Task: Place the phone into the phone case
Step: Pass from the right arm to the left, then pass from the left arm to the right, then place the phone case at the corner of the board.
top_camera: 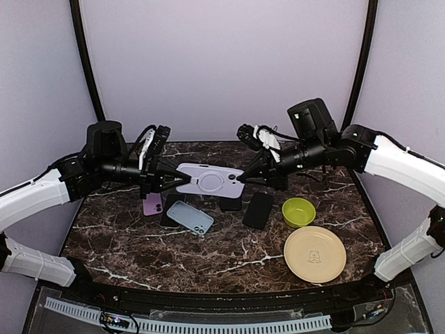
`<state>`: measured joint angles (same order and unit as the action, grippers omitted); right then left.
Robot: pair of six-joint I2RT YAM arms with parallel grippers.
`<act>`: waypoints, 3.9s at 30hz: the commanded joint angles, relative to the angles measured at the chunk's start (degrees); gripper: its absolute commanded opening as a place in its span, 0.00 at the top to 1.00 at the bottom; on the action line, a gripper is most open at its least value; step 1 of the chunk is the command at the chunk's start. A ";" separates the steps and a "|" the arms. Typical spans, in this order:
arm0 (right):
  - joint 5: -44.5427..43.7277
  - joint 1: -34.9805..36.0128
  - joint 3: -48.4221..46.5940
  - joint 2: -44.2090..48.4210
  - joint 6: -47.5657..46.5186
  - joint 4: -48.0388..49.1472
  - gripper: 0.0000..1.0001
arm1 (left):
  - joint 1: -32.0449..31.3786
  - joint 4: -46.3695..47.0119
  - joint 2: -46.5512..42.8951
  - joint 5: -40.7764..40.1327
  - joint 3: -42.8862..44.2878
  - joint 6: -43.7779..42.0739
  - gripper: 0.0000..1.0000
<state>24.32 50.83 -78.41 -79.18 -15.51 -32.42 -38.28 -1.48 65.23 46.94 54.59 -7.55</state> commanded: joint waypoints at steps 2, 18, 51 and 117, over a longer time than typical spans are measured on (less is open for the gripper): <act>-10.66 -0.28 4.45 2.16 6.28 12.97 0.54 | -1.39 2.00 -2.22 -13.25 -2.38 -2.72 1.00; -27.11 -0.29 -7.52 -9.75 50.98 21.43 0.18 | -16.76 40.33 -3.26 -75.55 -15.15 -39.29 1.00; -23.05 1.68 -10.15 -17.05 58.20 26.89 0.25 | -21.84 49.31 7.03 -88.91 -15.98 -50.76 1.00; -5.03 6.89 36.15 -14.07 73.33 37.05 0.95 | -10.58 20.13 -2.39 -61.94 -9.58 -10.79 0.16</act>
<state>21.58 57.69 -43.29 -92.68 54.26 3.46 -48.95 18.55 64.66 -14.37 44.14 -19.16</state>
